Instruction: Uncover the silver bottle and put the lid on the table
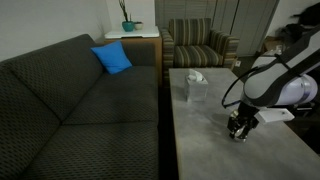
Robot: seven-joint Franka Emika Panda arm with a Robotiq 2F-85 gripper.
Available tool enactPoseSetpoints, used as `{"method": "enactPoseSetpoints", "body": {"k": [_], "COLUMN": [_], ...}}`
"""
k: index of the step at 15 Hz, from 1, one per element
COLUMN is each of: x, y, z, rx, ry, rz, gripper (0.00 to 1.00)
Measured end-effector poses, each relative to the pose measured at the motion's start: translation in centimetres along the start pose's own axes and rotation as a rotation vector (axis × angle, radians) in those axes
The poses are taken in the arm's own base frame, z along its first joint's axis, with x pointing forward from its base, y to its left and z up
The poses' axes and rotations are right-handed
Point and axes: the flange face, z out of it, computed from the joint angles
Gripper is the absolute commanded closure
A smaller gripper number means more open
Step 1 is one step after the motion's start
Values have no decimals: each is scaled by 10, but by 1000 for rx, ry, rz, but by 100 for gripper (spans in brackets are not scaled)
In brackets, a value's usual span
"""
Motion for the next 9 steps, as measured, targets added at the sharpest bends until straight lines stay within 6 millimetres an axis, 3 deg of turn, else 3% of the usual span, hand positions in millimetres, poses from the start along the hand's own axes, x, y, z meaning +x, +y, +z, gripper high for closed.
{"method": "enactPoseSetpoints", "body": {"k": [9], "x": [4], "y": [1], "z": [-3], "rx": [-11], "ry": [49], "rz": [21], "gripper": [56]}}
